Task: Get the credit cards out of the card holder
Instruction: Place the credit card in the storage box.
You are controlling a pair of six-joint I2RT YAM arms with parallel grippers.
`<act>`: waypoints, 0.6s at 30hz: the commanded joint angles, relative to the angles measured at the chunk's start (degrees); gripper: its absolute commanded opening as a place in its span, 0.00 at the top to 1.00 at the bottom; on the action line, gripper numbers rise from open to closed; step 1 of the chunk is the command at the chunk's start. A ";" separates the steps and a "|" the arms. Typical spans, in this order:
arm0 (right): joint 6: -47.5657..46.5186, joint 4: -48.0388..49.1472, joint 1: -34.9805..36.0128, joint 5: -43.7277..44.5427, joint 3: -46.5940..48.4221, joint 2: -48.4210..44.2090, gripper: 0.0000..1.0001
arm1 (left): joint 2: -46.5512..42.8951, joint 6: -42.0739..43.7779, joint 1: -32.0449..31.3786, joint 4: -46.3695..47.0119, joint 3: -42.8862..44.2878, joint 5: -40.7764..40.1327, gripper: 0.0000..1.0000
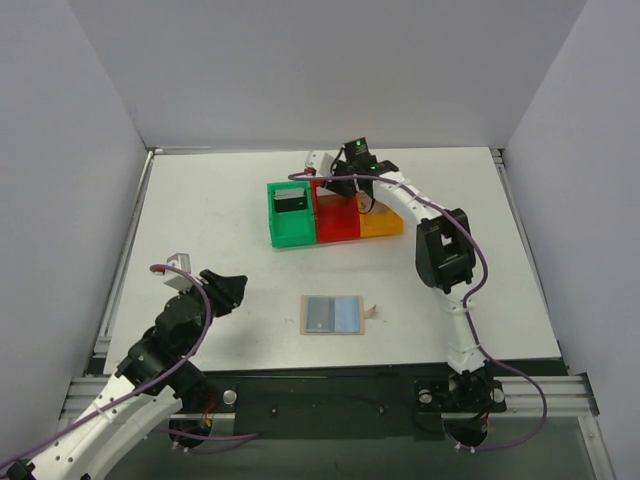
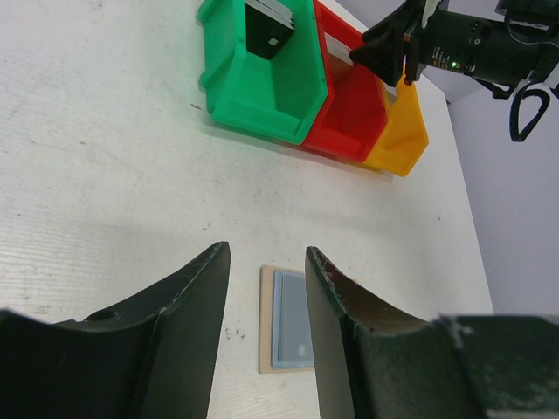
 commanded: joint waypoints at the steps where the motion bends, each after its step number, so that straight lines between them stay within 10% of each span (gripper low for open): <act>1: 6.81 3.38 -0.09 0.96 5.07 -1.42 0.68 | -0.68 1.04 0.24 1.69 0.39 -0.23 0.50; 13: 23.14 16.09 0.69 3.24 -0.87 -11.25 0.65 | -1.39 0.43 0.16 1.42 0.83 0.56 0.50; 18: 35.37 15.17 5.17 3.59 -11.94 -23.03 0.41 | 0.01 1.39 0.33 0.89 2.41 1.26 0.38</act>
